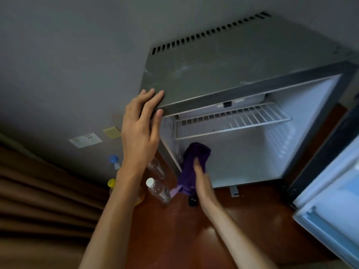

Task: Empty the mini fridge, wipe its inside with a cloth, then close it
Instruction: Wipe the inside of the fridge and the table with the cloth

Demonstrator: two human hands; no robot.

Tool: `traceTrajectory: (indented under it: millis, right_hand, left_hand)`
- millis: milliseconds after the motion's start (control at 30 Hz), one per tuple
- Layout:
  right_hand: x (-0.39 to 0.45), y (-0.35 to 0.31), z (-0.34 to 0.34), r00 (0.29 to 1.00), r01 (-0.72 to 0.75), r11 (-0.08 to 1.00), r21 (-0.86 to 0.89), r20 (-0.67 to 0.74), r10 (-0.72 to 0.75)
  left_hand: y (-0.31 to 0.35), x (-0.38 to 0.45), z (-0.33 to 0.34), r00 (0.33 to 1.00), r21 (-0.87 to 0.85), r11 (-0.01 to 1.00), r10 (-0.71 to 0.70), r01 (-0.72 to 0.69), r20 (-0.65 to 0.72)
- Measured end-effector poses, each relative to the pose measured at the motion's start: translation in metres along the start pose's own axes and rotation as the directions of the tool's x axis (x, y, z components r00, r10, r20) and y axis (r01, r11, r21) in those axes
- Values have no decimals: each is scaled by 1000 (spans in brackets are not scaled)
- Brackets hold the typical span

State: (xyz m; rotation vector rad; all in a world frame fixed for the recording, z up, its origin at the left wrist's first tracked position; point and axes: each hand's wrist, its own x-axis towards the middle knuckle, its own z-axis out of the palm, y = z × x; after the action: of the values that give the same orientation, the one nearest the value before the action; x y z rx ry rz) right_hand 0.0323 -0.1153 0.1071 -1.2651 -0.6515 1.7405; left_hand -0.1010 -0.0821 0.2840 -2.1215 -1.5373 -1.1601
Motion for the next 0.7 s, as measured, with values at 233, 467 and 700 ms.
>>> traceTrajectory:
  millis: [233, 467, 700]
  right_hand:
    - [-85, -49, 70, 900, 432, 901, 42, 45, -434]
    - [-10, -108, 103, 865, 459, 828, 323, 48, -499]
    - [6, -116, 104, 923, 306, 813, 495, 53, -380]
  left_hand:
    - [2, 4, -9, 997, -46, 999, -18, 21, 72]
    - [-1, 10, -23, 986, -62, 998, -12, 23, 167]
    - [4, 8, -22, 988, -52, 998, -37, 46, 151]
